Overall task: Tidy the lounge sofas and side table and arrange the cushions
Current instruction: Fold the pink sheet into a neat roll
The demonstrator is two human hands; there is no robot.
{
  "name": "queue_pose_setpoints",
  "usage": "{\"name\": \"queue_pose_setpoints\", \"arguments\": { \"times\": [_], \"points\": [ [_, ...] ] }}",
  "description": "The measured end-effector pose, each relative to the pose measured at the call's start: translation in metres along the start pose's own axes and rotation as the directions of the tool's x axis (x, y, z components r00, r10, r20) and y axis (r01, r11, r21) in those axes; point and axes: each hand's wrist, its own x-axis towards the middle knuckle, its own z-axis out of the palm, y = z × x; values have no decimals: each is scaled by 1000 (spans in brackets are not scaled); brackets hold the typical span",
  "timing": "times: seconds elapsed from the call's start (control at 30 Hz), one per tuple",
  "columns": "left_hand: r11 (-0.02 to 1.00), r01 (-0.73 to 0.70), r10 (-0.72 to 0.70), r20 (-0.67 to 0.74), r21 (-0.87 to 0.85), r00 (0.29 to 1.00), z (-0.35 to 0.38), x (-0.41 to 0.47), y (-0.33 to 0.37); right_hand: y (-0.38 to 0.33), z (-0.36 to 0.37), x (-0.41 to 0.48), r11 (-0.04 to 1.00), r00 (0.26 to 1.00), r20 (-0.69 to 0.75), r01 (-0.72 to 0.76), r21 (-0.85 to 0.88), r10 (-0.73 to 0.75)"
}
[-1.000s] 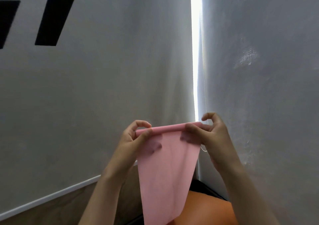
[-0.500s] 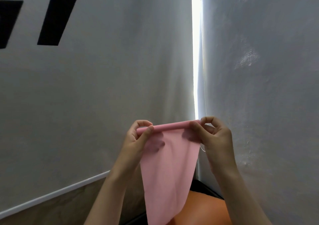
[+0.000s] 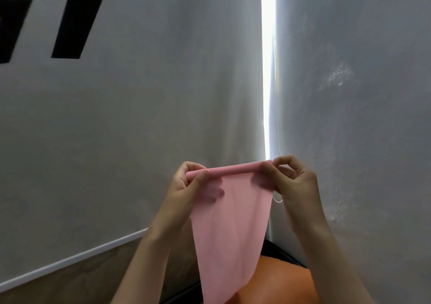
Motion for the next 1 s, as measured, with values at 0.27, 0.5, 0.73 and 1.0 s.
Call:
{"name": "queue_pose_setpoints", "arguments": {
  "times": [0.27, 0.5, 0.73, 1.0],
  "points": [
    [1000, -5, 6, -45, 13, 999, 4, 0, 0, 4, 1, 2, 996, 988, 130, -77, -39, 82],
    [995, 31, -31, -4, 100, 1000, 1, -3, 2, 0, -3, 4, 997, 981, 178, -72, -39, 78],
    [990, 25, -28, 19, 138, 999, -2, -6, -1, 3, -9, 5, 995, 969, 232, -78, -68, 91],
    [997, -46, 44, 33, 59, 999, -18, -4, -6, 8, -17, 6, 994, 952, 286, -100, -31, 105]
  ]
}}
